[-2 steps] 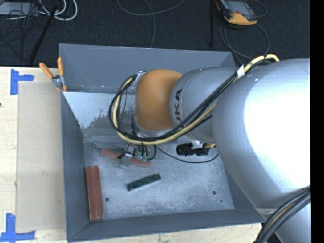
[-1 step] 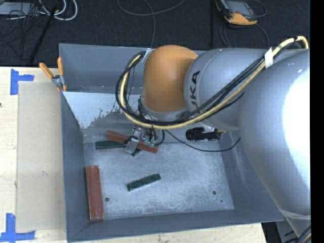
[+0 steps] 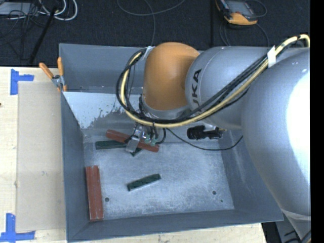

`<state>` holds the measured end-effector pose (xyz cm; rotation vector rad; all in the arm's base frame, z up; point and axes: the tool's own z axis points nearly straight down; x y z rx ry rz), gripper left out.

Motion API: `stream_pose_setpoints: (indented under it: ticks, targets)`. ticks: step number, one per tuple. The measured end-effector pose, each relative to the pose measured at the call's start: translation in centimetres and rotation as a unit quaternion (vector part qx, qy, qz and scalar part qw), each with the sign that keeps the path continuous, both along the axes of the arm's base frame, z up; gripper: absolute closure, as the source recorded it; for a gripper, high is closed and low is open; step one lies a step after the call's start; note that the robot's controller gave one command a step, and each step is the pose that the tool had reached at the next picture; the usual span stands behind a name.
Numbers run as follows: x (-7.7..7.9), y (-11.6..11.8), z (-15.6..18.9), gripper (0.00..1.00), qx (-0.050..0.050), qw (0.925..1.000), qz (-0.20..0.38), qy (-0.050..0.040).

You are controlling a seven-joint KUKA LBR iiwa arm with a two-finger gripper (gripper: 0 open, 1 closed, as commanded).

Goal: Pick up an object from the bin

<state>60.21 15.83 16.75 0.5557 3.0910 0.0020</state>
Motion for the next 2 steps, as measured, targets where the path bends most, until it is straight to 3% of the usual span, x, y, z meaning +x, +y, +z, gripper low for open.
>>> stream_pose_setpoints:
  ticks: [1, 2]
  targets:
    - [0.0, 0.0, 0.3, 1.00, 0.000, 1.0000, 0.001, 0.0004]
    - [0.1, 0.0, 3.2, 1.00, 0.000, 1.0000, 0.001, -0.0010]
